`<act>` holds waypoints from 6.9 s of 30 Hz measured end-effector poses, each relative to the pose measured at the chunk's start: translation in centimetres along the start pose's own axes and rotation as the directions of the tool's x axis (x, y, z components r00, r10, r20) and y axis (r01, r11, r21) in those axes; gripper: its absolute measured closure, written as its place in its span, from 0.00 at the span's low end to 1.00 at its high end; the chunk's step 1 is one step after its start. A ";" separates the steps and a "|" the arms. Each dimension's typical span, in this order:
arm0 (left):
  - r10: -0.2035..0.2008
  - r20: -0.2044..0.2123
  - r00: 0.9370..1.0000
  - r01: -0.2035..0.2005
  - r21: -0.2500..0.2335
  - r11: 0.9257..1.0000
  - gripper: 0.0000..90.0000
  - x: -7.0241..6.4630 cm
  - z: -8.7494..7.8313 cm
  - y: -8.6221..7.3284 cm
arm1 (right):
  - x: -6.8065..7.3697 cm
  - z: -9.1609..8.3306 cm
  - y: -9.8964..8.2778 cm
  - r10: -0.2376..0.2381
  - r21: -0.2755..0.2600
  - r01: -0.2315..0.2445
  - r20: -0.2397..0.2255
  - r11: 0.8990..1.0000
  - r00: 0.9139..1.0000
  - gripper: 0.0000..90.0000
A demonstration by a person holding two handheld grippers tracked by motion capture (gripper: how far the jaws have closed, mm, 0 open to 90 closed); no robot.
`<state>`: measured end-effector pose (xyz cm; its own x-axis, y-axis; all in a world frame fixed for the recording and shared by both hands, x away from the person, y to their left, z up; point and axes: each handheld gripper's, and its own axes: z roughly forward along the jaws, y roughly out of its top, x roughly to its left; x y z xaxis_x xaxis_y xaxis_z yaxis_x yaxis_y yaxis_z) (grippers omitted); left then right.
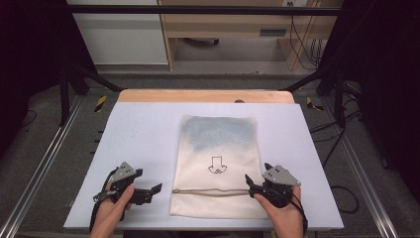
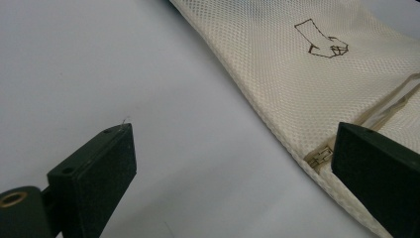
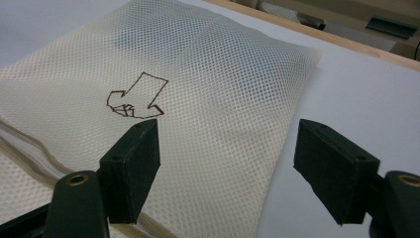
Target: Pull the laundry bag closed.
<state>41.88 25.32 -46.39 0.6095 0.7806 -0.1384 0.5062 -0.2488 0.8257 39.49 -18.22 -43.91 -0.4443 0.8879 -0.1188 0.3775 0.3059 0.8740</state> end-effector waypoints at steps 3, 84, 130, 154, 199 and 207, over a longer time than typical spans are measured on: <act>0.000 -0.012 1.000 0.000 -0.010 1.000 0.05 0.0 -0.1 0.0 | 0.2 -0.1 0.5 -0.009 0.001 0.009 -0.004 1.000 1.000 0.28; -0.037 -0.045 0.998 0.039 0.034 0.999 0.06 1.3 -2.3 -0.1 | 17.7 11.6 9.7 -0.336 0.228 0.623 -0.679 0.749 0.653 0.91; -0.081 0.325 0.942 0.068 0.052 0.996 0.50 -4.3 2.5 0.2 | 16.2 9.0 13.2 -0.378 0.161 0.626 -0.675 0.763 0.634 0.91; -0.110 0.370 0.922 0.096 0.056 0.994 0.85 -2.8 3.3 -0.1 | 15.7 8.9 11.8 -0.385 0.133 0.615 -0.671 0.777 0.633 0.91; -0.155 0.391 0.907 0.126 0.101 0.987 0.93 -3.2 5.0 0.1 | 15.4 8.7 11.1 -0.428 0.096 0.619 -0.641 0.779 0.638 0.91; -0.158 0.392 0.906 0.131 0.096 0.987 0.93 -3.2 4.9 0.2 | 15.2 8.8 10.1 -0.456 0.078 0.627 -0.618 0.775 0.640 0.91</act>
<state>42.96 19.96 -48.48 0.7115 0.5221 -0.4703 0.6376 -0.1983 0.7444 43.68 1.41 -40.99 -0.9590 0.2164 -0.1831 0.0772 0.8208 0.5659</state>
